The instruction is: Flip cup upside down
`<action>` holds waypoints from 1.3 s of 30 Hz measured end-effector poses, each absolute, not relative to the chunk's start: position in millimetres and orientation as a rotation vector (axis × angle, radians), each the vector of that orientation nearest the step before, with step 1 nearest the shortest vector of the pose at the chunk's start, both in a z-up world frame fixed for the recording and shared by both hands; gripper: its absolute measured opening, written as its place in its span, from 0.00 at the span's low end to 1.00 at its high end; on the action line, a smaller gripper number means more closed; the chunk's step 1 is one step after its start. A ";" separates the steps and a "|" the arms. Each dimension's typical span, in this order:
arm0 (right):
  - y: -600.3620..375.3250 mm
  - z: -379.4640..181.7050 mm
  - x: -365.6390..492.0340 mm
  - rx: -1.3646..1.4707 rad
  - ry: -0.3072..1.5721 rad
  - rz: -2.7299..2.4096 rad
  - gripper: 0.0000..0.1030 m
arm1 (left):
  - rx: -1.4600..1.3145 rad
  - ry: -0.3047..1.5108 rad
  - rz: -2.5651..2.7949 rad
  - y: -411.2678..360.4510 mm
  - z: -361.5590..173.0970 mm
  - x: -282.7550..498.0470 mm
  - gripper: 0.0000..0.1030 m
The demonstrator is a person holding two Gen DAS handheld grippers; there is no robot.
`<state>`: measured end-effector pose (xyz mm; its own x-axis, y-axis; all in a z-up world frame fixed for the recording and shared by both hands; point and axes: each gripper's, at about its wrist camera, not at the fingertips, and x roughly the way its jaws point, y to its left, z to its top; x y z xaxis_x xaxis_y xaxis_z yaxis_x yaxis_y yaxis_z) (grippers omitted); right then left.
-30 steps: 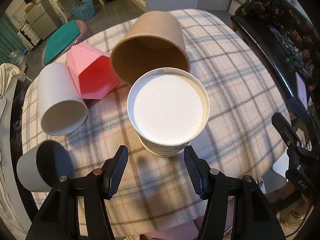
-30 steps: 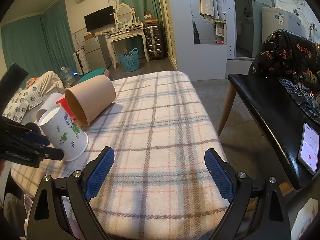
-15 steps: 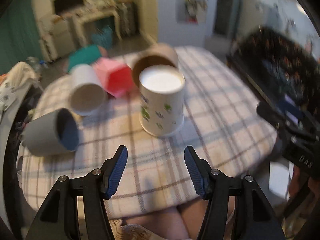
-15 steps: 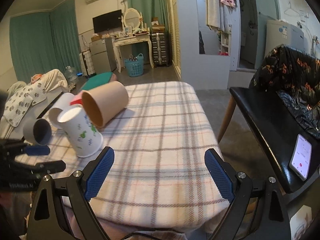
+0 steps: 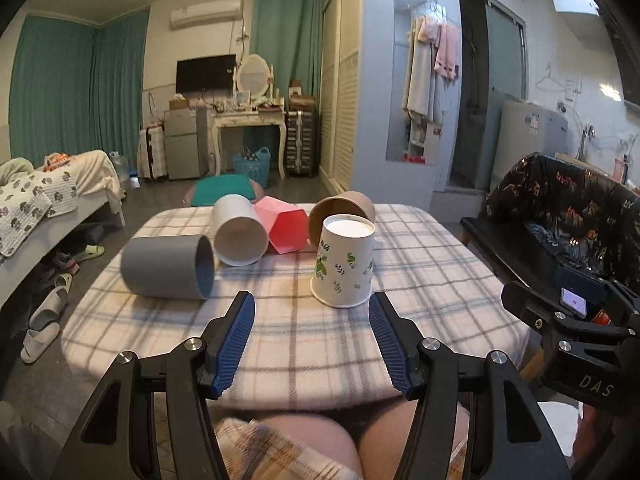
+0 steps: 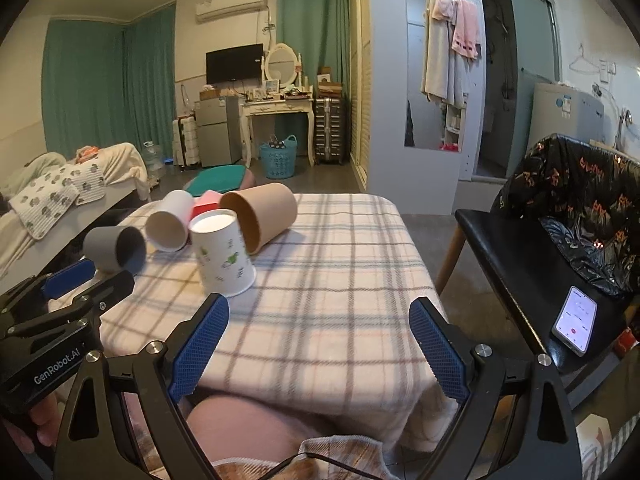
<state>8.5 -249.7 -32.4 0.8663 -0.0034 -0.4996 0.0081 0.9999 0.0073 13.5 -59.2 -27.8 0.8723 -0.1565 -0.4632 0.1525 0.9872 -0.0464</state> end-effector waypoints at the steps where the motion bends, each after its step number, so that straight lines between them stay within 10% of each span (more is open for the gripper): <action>1: -248.1 -32.9 4.9 0.008 0.516 -0.005 0.89 | -0.010 0.477 -0.157 -57.5 -28.0 9.6 0.61; 11: -236.5 -45.3 -4.9 0.003 0.507 0.045 0.89 | -0.026 0.453 -0.121 -45.0 -32.4 -4.1 0.61; 25: -226.8 -41.3 4.0 -0.010 0.452 0.058 1.00 | -0.006 0.410 -0.014 -31.3 -35.8 -4.2 0.94; 39: -228.9 -39.3 3.0 -0.006 0.447 0.044 1.00 | 0.008 0.397 -0.012 -31.8 -32.4 -6.5 0.97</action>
